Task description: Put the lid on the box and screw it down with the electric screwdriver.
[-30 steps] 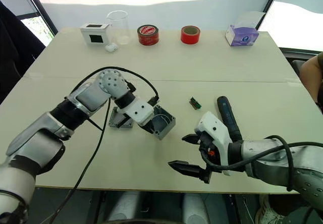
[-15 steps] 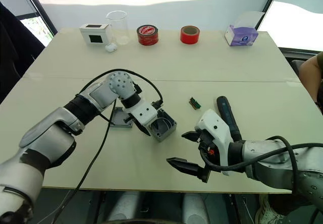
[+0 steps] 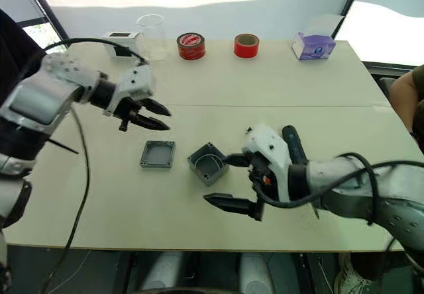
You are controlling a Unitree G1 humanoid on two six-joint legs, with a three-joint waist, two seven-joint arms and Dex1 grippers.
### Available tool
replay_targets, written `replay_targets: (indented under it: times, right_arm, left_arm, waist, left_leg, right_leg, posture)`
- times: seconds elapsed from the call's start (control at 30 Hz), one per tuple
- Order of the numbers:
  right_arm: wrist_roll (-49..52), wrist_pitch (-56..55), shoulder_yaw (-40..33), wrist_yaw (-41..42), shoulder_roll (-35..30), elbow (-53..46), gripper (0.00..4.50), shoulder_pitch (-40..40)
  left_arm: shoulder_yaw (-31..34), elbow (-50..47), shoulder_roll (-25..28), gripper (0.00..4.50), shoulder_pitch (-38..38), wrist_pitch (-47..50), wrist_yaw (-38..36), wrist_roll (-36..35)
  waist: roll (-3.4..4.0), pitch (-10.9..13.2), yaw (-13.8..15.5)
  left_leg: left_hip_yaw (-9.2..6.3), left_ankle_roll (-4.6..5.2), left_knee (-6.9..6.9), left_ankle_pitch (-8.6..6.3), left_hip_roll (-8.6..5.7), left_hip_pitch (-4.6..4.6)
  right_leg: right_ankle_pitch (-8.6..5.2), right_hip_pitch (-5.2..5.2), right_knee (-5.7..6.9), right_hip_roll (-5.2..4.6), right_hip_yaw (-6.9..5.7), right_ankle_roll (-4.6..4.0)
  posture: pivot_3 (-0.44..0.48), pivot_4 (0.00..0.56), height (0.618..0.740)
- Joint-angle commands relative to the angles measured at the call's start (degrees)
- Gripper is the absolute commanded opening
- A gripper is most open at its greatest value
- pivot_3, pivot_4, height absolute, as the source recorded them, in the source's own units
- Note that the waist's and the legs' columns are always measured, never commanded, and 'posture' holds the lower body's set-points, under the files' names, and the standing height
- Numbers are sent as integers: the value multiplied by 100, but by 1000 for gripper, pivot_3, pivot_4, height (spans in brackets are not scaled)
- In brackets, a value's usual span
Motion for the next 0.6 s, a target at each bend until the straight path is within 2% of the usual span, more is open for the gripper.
replay_targets:
  times: [0.03,0.13,0.27,0.37,0.6]
  right_arm:
    - [-618,11,389,238,252,-5,4500,-375]
    - [-1143,-50,635,612,389,24,4500,-437]
    - [-2038,-337,962,1053,589,195,4500,-292]
    - [-2631,-558,1182,1235,771,294,4500,-93]
    - [-3072,-514,1094,1350,1092,318,4500,31]
  left_arm:
    - [364,-878,339,1902,196,2273,767,36]
    - [674,-1269,440,1902,412,3284,1007,-235]
    - [832,-1400,280,1902,661,4035,1502,-391]
    - [927,-1050,-15,1902,686,4134,1815,-509]
    - [672,-648,-227,1902,598,4133,2282,-687]
  waist:
    - [-1,1,-8]
    - [-2,2,-9]
    - [-3,1,8]
    - [-5,1,27]
    - [-5,1,-1]
  left_leg:
    - [0,0,-1,0,0,0]
    - [1,0,-5,0,0,-2]
    - [2,-7,0,4,-1,-1]
    - [2,-11,1,6,-3,5]
    - [4,-19,-1,11,-2,4]
  right_leg:
    - [0,-2,5,1,1,1]
    - [-2,-9,22,1,3,0]
    - [-2,-9,35,0,3,0]
    - [-3,-10,52,-1,3,-2]
    - [-6,-23,63,-1,10,-8]
  posture:
    - [0,150,740]
    - [0,150,740]
    - [0,150,740]
    - [0,150,740]
    - [0,150,740]
